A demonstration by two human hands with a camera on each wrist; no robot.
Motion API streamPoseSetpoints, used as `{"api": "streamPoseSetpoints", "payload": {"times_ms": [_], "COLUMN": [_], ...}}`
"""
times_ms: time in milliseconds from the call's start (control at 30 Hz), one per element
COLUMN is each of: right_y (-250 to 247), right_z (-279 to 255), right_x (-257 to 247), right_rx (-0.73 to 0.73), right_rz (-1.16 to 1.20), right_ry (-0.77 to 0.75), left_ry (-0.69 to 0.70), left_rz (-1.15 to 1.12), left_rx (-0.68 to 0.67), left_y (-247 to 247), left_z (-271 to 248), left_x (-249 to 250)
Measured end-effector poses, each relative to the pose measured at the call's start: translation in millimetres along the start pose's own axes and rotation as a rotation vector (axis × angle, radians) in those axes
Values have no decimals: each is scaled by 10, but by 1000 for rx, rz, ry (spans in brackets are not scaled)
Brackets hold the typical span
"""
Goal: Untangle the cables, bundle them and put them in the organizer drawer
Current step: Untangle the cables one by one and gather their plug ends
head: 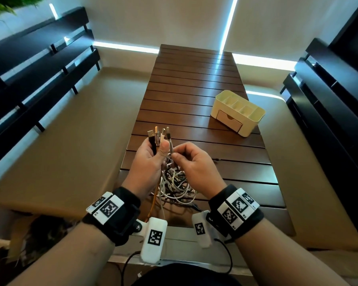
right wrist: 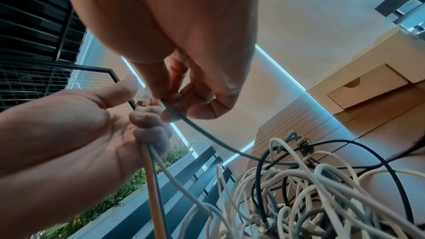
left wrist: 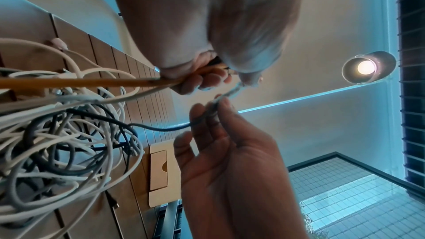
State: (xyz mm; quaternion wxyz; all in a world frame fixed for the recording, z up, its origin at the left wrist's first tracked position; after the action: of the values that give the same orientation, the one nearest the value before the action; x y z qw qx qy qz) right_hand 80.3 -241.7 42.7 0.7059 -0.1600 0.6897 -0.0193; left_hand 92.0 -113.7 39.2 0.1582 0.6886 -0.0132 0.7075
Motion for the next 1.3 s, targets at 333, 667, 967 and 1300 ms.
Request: {"api": "streamPoseSetpoints", "payload": {"times_ms": [333, 667, 967, 1300], "right_y": [63, 121, -217, -348], "right_z": [35, 7, 96, 139], "right_x": [-11, 376, 411, -484], "right_rx": [-29, -193, -108, -29], "right_rz": [-38, -130, -283, -238], "right_ry": [-23, 53, 90, -248], "left_ry": [-14, 74, 82, -7], "left_rz": [138, -35, -68, 474], "left_rx": [38, 65, -9, -179], "left_y": [-61, -36, -133, 86], "left_z": [40, 78, 7, 23], "left_x": [-4, 272, 434, 348]}}
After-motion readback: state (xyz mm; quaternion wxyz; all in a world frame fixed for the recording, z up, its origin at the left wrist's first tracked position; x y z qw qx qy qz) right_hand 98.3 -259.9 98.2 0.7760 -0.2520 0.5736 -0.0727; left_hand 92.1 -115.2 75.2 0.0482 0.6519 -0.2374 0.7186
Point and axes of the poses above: each hand's wrist, its own z-axis towards the middle knuckle, its own y-axis out of the palm, x = y × z, the point moved 7 cm from there along z, towards the middle knuckle, and after that the axes turned 7 degrees about -x, right-handed, at the moved point
